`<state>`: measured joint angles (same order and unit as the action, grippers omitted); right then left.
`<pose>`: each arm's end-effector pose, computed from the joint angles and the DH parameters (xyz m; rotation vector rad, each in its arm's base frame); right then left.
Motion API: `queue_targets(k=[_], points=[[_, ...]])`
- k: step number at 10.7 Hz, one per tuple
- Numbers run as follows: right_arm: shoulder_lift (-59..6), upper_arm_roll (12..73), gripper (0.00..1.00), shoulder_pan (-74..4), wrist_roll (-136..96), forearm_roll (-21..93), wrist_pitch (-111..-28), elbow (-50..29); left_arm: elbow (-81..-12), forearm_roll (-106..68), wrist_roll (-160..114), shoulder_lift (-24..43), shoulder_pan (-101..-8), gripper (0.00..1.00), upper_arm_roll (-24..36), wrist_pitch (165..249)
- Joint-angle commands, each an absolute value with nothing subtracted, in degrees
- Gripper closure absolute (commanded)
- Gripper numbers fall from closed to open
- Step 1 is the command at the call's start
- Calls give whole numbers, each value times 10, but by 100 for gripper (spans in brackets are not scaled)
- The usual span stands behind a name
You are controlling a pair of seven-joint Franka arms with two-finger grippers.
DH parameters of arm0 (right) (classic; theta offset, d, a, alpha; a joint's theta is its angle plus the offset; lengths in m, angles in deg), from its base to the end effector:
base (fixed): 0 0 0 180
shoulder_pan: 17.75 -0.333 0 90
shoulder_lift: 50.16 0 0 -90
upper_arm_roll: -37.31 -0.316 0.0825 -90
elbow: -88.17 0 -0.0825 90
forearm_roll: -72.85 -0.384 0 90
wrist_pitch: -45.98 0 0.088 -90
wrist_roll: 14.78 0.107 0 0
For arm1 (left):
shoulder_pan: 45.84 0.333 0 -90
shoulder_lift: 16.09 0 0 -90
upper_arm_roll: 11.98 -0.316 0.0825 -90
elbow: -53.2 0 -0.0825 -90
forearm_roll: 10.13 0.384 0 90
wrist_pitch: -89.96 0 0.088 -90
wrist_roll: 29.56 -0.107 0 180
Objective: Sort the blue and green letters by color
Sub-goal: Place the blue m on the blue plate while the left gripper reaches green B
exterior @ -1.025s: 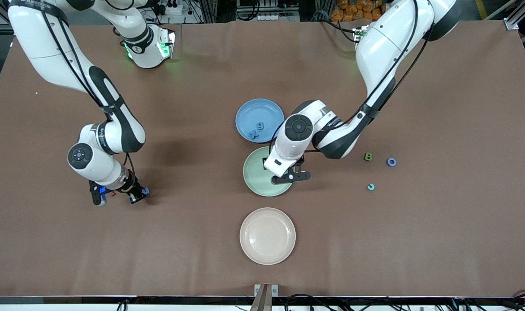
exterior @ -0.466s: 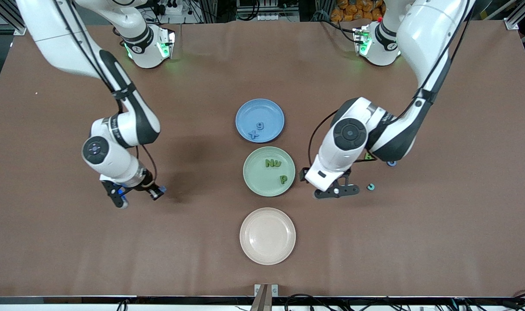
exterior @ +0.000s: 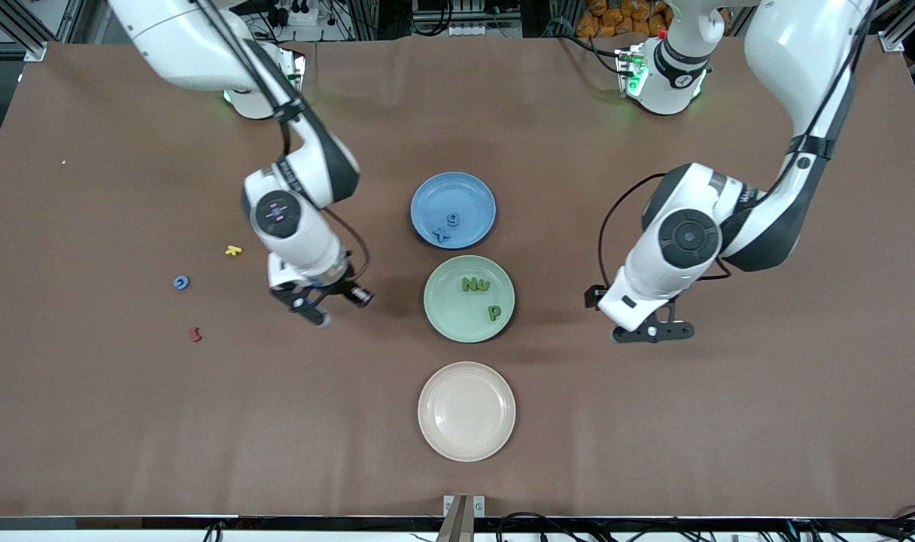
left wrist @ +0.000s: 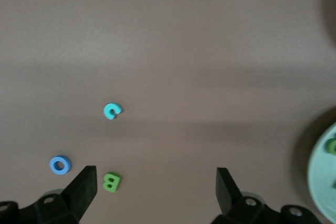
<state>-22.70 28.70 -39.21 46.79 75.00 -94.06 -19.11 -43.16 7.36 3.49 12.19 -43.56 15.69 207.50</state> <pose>0.5636 0.3189 0.2684 -2.9296 0.8144 -0.0577 0.6175 -0.2372 0.3354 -3.0756 -0.0398 0.0461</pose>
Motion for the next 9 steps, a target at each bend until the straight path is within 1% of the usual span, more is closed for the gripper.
queue_targets(k=[1,4,5,6,7,8,9], points=[[-234,293,100,-474,464,742,-933,-198,-588,88,-14,49,-365,0,173,2204],[-226,290,100,-540,478,741,-933,-200,-675,88,-16,44,-333,0,173,2313],[-217,280,100,-551,488,742,-934,-199,-690,88,-16,51,-331,0,173,2336],[-208,275,98,-564,494,741,-935,-197,-702,87,-16,59,-329,0,173,2353],[-201,274,59,-577,509,740,-936,-196,-707,87,-16,61,-329,0,172,2360],[-200,262,1,-585,549,743,-936,-196,-709,87,-16,65,-329,0,172,2361],[-201,252,0,-584,558,745,-935,-194,-712,87,-16,67,-329,0,172,2361]])
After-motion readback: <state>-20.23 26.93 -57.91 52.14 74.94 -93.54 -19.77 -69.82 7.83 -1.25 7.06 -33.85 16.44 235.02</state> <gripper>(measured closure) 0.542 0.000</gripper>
